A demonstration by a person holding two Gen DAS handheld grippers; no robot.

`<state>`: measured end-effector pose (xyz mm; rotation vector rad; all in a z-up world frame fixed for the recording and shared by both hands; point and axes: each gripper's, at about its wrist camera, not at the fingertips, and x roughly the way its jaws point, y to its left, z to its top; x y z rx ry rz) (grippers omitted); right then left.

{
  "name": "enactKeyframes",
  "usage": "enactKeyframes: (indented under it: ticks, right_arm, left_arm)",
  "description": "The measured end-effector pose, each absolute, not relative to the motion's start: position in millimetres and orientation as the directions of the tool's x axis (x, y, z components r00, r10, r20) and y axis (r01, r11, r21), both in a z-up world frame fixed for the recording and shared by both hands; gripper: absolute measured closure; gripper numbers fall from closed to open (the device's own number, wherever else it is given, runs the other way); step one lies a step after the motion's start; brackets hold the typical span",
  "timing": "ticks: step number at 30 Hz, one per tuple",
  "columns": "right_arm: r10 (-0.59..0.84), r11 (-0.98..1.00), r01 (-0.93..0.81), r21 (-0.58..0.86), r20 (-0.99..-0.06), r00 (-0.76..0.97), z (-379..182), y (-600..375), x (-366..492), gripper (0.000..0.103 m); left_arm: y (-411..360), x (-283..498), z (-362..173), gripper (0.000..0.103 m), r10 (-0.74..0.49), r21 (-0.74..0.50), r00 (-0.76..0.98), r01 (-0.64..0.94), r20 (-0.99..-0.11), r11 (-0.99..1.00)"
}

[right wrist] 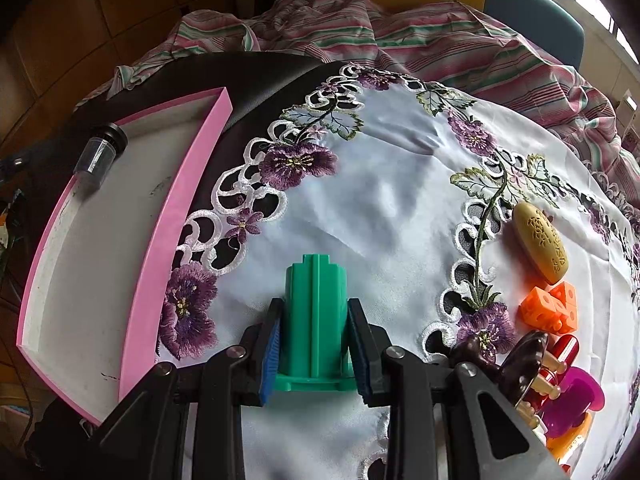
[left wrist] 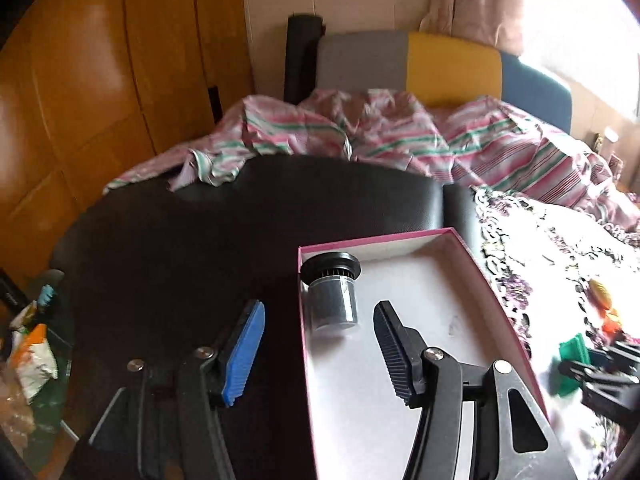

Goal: Organize rigid objects
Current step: 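Carry the grey cup into the pink tray and open the left gripper, then carry the green piece into the tray and open the right gripper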

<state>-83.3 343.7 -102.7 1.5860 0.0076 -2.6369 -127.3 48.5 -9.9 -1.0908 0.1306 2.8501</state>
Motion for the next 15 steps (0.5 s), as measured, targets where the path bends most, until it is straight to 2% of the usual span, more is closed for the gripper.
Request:
enactKeyframes:
  ticks: [7, 15]
  right_arm:
    - [-0.042, -0.998, 0.054, 0.018, -0.879, -0.475, -103, 342, -83, 0.073]
    - [-0.038, -0.999, 0.046, 0.018, -0.875, -0.482, -103, 342, -82, 0.073]
  left_arm:
    - [46, -84, 17, 0.042, 0.057, 0.080, -0.792, -0.133, -0.608, -0.988]
    - [39, -59, 26, 0.040, 0.064, 0.079, -0.805, -0.137, -0.590, -0.987]
